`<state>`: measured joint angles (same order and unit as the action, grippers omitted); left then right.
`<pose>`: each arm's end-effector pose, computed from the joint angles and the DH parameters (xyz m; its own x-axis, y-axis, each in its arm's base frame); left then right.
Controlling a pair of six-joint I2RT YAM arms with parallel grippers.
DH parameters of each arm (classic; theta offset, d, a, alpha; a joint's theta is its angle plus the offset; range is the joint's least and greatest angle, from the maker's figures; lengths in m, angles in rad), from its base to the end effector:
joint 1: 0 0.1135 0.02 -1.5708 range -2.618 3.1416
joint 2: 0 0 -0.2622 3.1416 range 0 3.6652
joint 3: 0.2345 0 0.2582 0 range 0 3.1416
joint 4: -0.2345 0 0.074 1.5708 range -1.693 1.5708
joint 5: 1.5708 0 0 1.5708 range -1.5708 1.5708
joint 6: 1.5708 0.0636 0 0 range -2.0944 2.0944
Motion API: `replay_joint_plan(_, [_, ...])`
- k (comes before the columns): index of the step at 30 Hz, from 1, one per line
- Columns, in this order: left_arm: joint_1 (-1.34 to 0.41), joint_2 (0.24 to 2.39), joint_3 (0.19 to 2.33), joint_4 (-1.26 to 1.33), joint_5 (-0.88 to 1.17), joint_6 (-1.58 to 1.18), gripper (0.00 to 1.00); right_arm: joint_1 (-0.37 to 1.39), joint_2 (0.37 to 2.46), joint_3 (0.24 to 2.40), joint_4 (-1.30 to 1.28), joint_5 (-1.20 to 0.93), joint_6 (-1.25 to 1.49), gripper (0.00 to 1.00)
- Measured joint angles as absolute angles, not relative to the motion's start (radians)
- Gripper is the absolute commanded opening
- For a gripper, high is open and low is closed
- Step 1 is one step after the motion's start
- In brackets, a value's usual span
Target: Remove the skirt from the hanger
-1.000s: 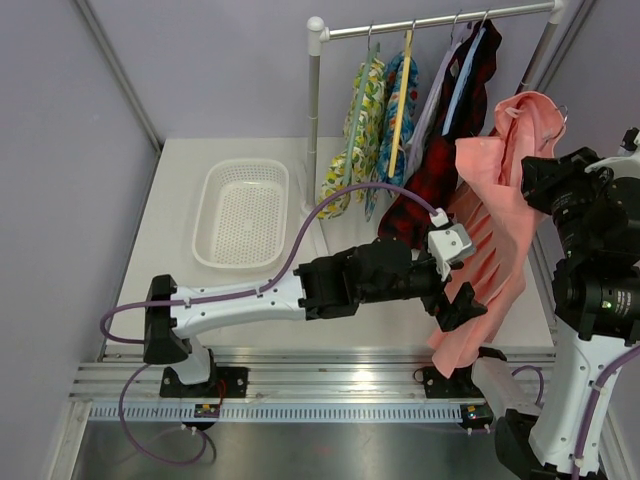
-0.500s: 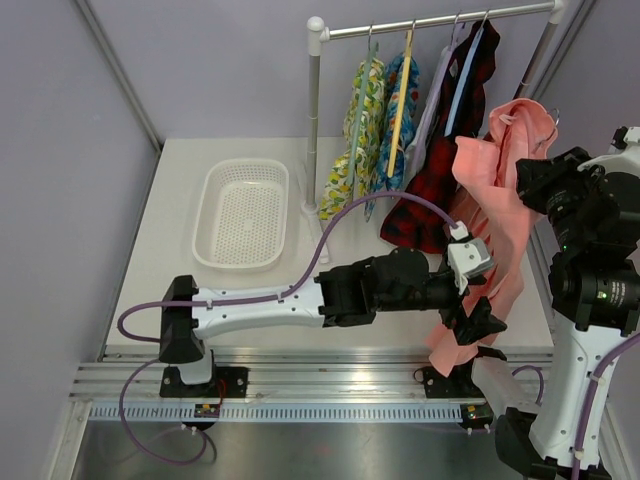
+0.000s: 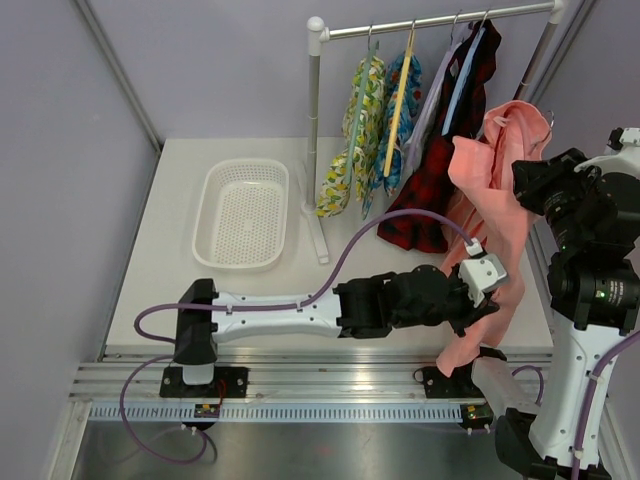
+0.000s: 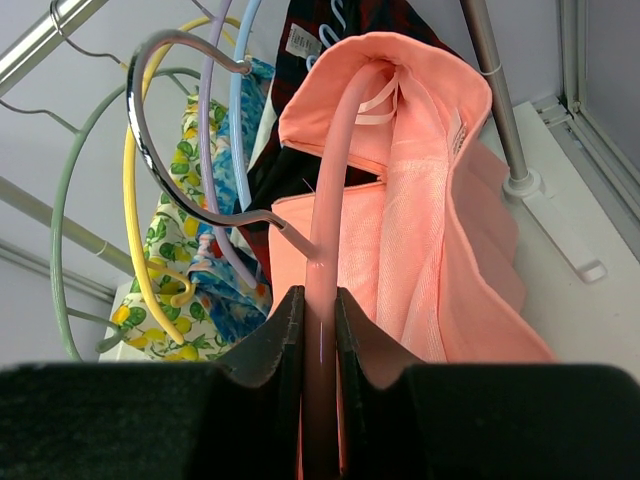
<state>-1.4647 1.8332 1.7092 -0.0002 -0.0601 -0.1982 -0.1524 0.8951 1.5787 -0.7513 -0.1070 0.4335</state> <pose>0.0547 -0.4780 0.3782 -0.2071 0.0883 -0.9743 0.9644 0.1860 -0.1881 0.1490 -0.0160 0.5139 -0.0415 0.4289 -0.9024 0.0695 0.9022 0.4257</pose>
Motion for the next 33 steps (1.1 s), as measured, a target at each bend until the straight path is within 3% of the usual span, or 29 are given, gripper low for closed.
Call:
replay_joint_plan(13, [-1.816, 1.694, 1.548, -0.097, -0.418, -0.147, 0.00, -0.134, 0.896, 1.605, -0.937, -0.123, 0.440, 0.00])
replay_joint_plan(22, [-1.869, 1.766, 1.588, -0.192, -0.522, -0.137, 0.00, -0.131, 0.920, 1.656, -1.054, -0.101, 0.422, 0.00])
replay_joint_plan(28, [-1.906, 1.892, 1.749, -0.298, -0.649, -0.102, 0.00, -0.130, 1.011, 1.826, -1.180, -0.063, 0.381, 0.00])
replay_joint_plan(33, [-1.909, 1.894, 1.700, -0.318, -0.746, -0.112, 0.00, -0.125, 1.119, 1.998, -1.321, -0.057, 0.362, 0.00])
